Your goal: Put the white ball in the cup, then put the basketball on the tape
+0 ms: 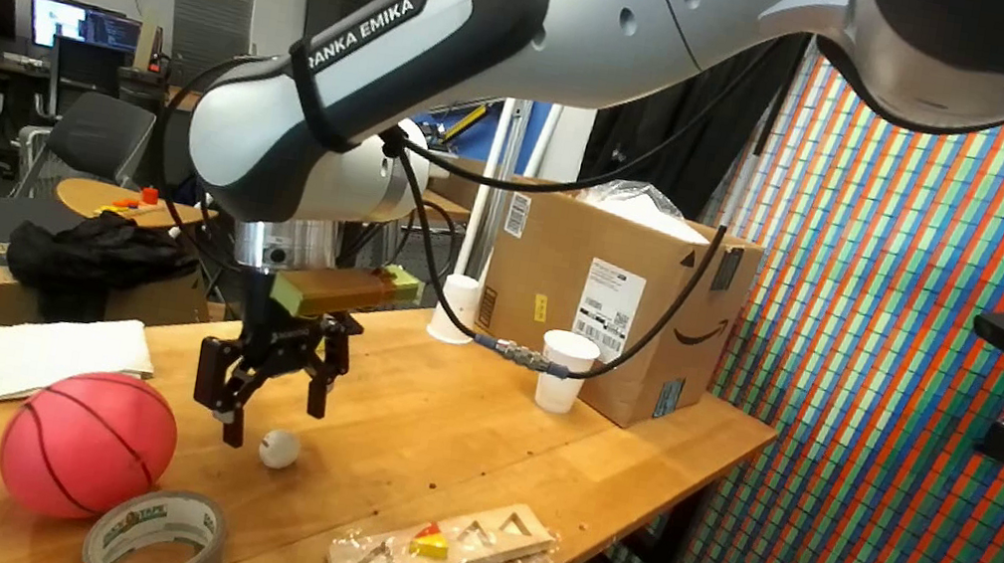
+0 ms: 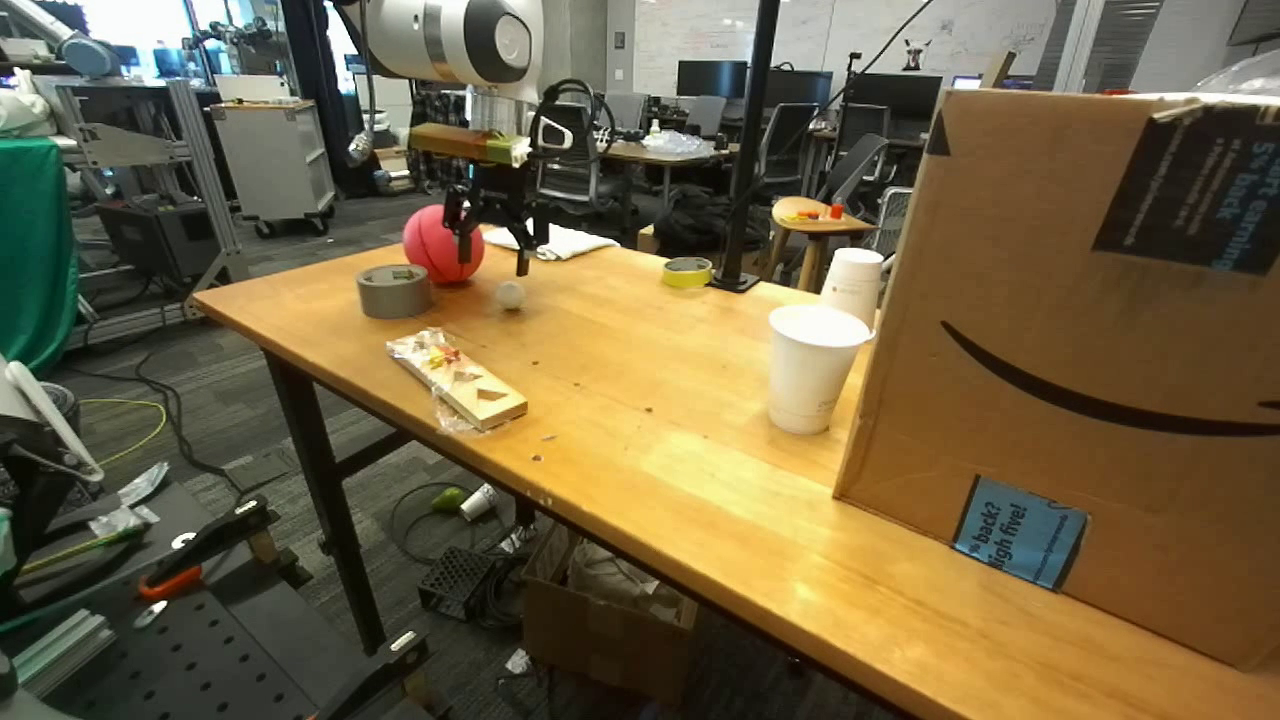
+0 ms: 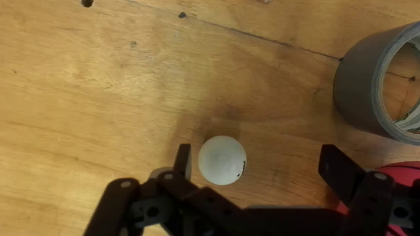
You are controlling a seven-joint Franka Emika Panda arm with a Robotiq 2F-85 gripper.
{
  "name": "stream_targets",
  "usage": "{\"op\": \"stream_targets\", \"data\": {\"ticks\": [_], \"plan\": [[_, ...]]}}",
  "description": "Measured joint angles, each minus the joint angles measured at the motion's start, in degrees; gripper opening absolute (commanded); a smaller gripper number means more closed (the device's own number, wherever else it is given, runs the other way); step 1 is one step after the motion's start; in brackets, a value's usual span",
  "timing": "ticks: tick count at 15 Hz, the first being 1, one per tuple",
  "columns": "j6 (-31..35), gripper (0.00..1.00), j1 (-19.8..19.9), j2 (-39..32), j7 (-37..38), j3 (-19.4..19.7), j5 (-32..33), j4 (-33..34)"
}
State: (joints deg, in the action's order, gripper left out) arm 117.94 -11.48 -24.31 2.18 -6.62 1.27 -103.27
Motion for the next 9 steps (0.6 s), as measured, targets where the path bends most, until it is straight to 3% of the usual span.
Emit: {"op": "stream_targets", "data": {"ticks": [9], "plan": [[0.21, 1.0, -0.53, -3.13, 0.08, -0.01, 0.42, 2.58]]}}
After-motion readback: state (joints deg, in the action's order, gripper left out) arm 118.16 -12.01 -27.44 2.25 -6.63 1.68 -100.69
